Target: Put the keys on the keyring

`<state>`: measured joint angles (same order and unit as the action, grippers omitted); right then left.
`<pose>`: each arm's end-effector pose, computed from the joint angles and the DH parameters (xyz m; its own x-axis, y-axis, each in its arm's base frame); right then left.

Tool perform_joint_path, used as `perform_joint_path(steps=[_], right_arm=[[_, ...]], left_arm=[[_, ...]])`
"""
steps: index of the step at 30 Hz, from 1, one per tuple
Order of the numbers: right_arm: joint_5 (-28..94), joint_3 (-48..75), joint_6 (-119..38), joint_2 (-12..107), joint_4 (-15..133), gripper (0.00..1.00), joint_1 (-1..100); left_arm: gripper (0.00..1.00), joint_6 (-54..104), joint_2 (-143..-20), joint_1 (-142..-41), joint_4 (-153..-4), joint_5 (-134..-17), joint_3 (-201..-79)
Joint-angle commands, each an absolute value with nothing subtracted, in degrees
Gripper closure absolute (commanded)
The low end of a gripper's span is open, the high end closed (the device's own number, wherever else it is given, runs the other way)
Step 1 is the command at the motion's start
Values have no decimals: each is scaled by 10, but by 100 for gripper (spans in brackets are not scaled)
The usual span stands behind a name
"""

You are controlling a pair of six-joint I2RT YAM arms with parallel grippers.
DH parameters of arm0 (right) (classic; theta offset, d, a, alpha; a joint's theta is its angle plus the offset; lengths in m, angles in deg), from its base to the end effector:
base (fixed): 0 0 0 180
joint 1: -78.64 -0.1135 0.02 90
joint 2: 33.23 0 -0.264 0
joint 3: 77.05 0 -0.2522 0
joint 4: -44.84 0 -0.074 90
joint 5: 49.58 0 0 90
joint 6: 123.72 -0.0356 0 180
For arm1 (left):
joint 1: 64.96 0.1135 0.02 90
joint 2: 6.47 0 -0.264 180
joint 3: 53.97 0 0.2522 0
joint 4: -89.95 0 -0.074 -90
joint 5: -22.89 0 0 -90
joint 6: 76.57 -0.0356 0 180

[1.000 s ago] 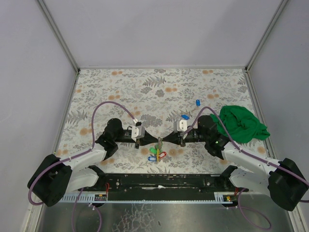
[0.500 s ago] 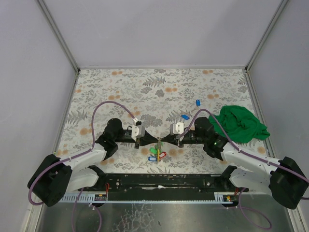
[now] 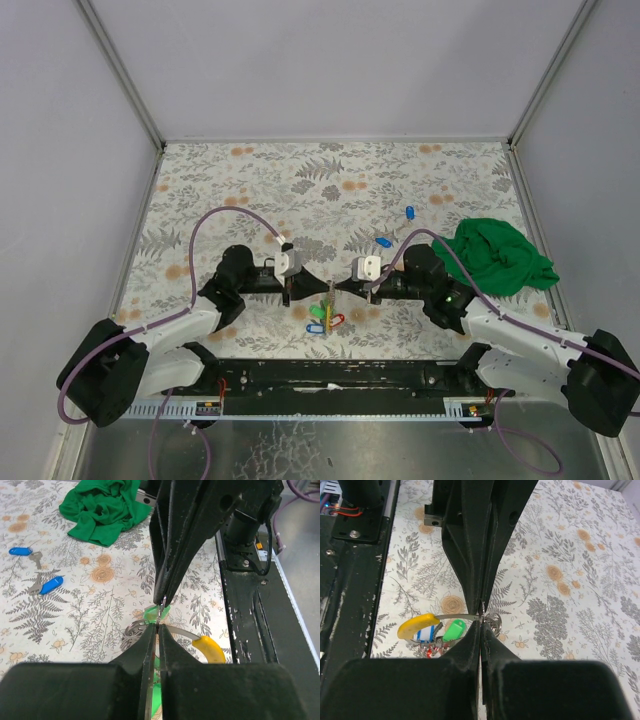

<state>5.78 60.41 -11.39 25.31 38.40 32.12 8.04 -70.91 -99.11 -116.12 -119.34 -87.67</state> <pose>0.1412 0.1783 0.2520 0.2677 -0.1720 -0.9480 -0.9524 0.1017 -0.2873 0.1649 -0.1459 0.2150 0.0265 0.0516 -0.9983 0.9978 0.0600 0.0295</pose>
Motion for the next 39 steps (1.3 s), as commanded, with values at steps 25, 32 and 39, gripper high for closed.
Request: perform_joint_path(steps=[25, 32, 39], right_arm=[[127, 602, -101, 270, 364, 100, 291], [158, 614, -101, 243, 344, 100, 291], [159, 626, -102, 216, 340, 100, 291]], left_arm=[[100, 305, -689, -999, -1348, -1037, -861], [100, 320, -688, -1001, -1391, -1012, -831], [100, 348, -691, -1004, -1443, -997, -809]])
